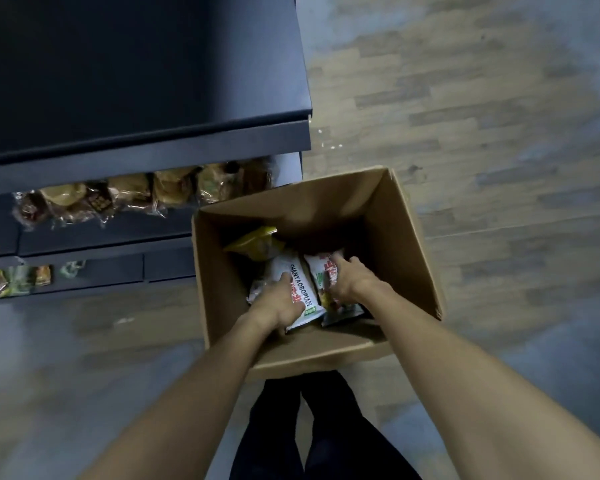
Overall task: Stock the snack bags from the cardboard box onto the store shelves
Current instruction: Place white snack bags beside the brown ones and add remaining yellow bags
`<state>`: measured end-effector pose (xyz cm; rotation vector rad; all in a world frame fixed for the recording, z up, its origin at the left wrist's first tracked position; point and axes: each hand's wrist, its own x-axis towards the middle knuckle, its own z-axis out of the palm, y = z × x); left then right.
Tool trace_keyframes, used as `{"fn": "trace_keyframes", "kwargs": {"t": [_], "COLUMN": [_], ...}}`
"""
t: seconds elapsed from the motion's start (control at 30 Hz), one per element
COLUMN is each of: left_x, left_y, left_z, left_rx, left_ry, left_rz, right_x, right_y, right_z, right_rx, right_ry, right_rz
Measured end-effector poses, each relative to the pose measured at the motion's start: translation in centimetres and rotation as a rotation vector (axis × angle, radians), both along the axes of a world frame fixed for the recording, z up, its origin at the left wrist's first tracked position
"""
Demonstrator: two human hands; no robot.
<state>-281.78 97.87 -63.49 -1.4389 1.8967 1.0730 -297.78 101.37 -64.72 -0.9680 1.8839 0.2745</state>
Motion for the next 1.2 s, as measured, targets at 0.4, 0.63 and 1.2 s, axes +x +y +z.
{"fn": "trace_keyframes", "kwargs": {"t": [0.4,0.63,1.2], "left_x": [-2.6,-1.2,1.1], "left_y": [0.6,-3.3,1.4], "left_z": [-5.1,-1.7,0.2], "left_rx": [-0.283,-1.033,-0.446], "left_ry": [-0.158,-0.013,-0.061], "left_rz": [-0.193,-0.664,-0.199], "right_x": [0.8,2.8,0.4], "right_y": [-0.5,-1.9,-2.3], "right_z": [-7.7,-7.7,-5.1], "right_rx": [0.205,0.136,-0.005], "right_ry": [-0.039,0.109,0.166], "right_rz": [-0.022,-0.071,-0.013]}}
